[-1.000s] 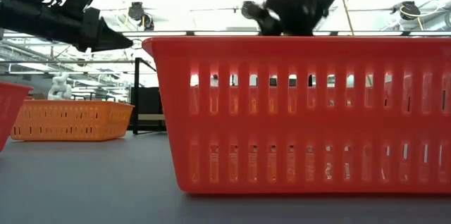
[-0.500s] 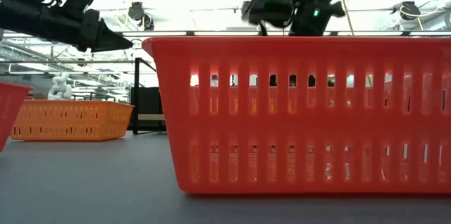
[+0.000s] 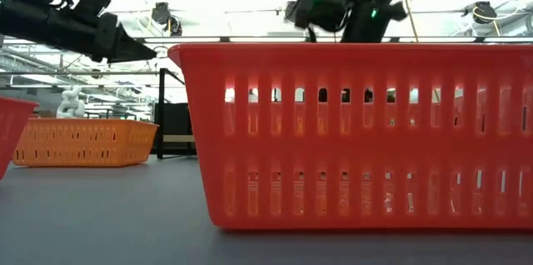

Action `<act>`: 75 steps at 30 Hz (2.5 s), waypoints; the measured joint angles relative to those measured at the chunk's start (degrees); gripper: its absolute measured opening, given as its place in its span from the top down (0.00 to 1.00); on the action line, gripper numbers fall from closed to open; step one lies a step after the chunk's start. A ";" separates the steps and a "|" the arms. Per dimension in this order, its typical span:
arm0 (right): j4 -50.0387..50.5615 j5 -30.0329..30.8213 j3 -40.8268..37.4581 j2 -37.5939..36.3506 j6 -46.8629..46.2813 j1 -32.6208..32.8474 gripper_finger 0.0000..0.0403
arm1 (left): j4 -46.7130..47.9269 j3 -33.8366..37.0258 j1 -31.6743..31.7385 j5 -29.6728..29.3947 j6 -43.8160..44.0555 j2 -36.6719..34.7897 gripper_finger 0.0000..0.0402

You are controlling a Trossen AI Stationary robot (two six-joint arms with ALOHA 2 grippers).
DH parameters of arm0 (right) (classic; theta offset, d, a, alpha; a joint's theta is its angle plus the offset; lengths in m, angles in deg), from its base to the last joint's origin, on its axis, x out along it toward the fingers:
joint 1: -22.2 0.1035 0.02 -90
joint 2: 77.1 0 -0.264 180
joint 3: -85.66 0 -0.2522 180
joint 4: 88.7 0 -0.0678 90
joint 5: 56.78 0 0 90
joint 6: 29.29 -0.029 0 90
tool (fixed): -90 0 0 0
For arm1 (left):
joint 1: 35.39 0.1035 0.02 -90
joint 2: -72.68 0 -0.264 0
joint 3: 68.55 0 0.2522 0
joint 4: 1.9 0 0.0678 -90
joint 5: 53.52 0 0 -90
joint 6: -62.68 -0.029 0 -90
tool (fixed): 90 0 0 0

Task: Stack baskets on shelf by color
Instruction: Stack the right black bin on the black bin on the shelf

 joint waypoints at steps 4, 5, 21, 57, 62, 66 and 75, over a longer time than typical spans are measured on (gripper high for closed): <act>0.72 -7.07 0.00 -4.67 -6.43 0.69 0.98 | 0.27 0.00 0.00 0.00 0.33 0.00 0.62; 0.50 -8.30 0.00 -6.28 -7.26 1.00 0.98 | 0.32 0.00 0.00 0.00 0.35 0.00 0.62; -6.40 8.10 9.31 -20.86 -56.48 -0.23 0.99 | 0.46 0.00 1.33 -0.03 0.57 -0.02 0.62; 59.95 1.79 51.91 16.52 -67.86 -17.90 0.99 | 3.67 0.00 4.76 -0.03 2.69 0.00 0.62; 57.89 1.77 51.91 16.52 -67.46 -17.88 0.99 | 3.39 0.00 4.76 -0.03 2.69 0.00 0.62; 56.83 1.75 51.89 16.52 -68.93 -17.75 0.99 | 3.35 0.00 4.76 -0.02 2.67 0.00 0.62; 56.28 -0.86 46.88 16.48 -72.01 -17.72 0.99 | 3.31 0.00 4.76 -0.02 2.52 0.00 0.62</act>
